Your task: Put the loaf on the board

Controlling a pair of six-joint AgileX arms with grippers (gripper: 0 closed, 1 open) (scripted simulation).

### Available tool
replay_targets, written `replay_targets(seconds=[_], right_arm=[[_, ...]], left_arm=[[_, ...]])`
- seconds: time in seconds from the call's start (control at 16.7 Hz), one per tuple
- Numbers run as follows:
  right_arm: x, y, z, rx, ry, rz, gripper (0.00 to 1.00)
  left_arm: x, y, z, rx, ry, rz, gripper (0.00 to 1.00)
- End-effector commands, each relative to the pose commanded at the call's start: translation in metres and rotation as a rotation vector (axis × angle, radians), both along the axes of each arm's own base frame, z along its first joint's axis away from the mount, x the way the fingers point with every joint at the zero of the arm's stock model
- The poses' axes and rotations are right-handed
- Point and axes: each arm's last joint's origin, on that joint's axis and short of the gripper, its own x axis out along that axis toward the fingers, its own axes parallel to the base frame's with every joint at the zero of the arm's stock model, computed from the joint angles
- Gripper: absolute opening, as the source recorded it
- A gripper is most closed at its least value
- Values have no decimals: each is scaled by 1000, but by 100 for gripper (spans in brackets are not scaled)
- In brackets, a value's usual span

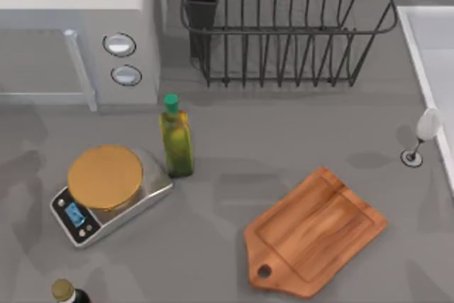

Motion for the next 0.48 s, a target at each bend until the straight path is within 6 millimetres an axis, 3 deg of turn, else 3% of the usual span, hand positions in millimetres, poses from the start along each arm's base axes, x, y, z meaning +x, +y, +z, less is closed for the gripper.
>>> replay_targets(seconds=[0.24,0.48], right_arm=[[0,0,0,0,0,0,100],[0,0,0,0,0,0,100]], left_arm=[[20,11,-12,-19,81,-76,100],[21,12,-12,-20,84,-80,100]])
